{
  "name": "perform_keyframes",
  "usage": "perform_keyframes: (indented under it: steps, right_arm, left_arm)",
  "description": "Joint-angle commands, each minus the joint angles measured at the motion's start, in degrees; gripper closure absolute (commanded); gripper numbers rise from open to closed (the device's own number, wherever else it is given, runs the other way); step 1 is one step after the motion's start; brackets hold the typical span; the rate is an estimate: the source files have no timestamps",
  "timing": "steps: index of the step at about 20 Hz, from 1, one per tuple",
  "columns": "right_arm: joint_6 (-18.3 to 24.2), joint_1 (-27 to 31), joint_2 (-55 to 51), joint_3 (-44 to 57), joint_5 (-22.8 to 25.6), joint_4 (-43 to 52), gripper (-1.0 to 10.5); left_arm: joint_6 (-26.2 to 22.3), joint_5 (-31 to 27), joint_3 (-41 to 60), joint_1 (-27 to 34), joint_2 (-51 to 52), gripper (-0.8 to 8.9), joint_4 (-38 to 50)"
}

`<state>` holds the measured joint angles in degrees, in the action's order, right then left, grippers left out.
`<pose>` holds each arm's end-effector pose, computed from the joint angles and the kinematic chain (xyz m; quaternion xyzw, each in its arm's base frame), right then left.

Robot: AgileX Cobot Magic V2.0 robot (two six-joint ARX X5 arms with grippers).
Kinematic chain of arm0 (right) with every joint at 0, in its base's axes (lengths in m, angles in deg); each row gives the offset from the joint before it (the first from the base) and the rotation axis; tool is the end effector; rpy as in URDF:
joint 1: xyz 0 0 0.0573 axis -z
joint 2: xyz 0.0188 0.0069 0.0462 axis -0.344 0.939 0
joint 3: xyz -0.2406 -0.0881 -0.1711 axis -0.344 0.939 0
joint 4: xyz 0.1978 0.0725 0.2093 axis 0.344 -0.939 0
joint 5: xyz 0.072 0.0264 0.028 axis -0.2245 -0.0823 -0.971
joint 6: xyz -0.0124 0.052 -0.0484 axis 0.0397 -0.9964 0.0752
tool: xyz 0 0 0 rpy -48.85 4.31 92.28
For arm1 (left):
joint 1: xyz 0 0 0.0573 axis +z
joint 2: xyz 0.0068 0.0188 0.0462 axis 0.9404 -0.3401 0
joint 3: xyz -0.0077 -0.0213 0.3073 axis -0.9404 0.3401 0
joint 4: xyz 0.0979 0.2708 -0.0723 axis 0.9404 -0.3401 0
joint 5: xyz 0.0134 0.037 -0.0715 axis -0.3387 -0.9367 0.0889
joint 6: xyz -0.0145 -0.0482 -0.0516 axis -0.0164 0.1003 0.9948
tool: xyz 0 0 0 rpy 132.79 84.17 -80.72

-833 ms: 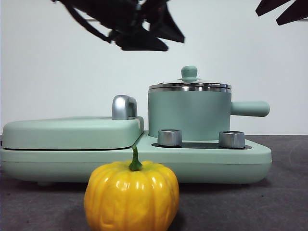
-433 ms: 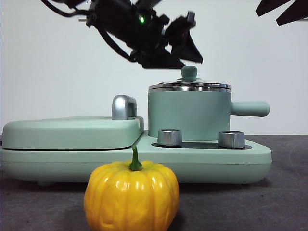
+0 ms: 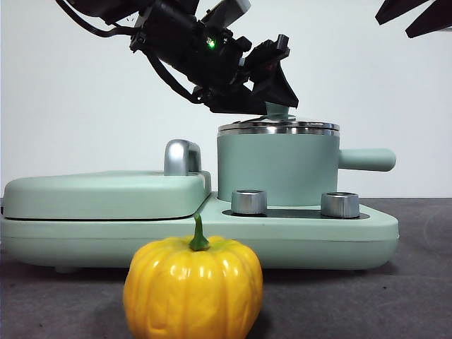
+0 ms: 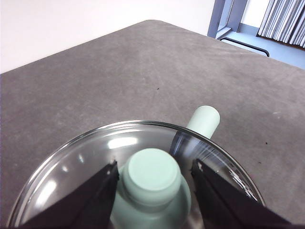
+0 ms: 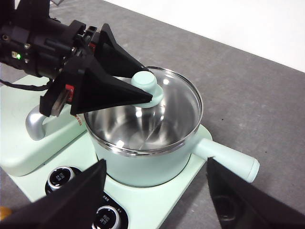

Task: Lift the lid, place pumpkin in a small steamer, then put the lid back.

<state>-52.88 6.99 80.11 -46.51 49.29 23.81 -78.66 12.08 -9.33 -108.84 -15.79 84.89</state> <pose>0.1980 0.0681 0.3364 -0.0577 0.1796 0.3137 0.9306 0.3628 -0.3093 0.2663 0.0485 0.1324 -0.4493 0.8822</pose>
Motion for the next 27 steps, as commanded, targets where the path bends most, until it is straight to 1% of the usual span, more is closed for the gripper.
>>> perform_keyframes:
  steps: [1,2,3,7,8,23,27]
  right_arm:
    - [0.31,-0.24,0.35,-1.11,-0.07,0.35,6.1]
    - [0.31,-0.24,0.35,-1.11,-0.04,0.33,6.1]
    - [0.31,-0.24,0.35,-1.11,-0.04,0.33,6.1]
    - [0.31,-0.24,0.35,-1.11,-0.04,0.22,6.1]
    - [0.31,-0.24,0.35,-1.11,-0.04,0.15,6.1]
    - [0.31,-0.24,0.35,-1.11,-0.07,-0.74,6.1]
    - [0.31,-0.24,0.35,-1.11,-0.07,-0.77,6.1]
  left_arm:
    - [-2.75,-0.13,-1.44,-0.68,-1.22,6.98,0.79]
    - [-3.54,-0.13,-1.44,-0.7,-1.22,7.64,0.77]
    - [-4.87,-0.24,-1.44,-0.81,-1.22,8.05,0.79]
    - [-8.96,-3.67,-1.44,-1.51,-1.05,7.98,0.81]
    - [-9.35,-4.11,-1.44,-1.64,-0.96,7.98,0.81]
    - [-8.74,-4.61,-1.46,-1.75,4.79,7.98,0.72]
    - [-6.8,-4.61,-1.46,-1.73,7.17,7.98,0.52]
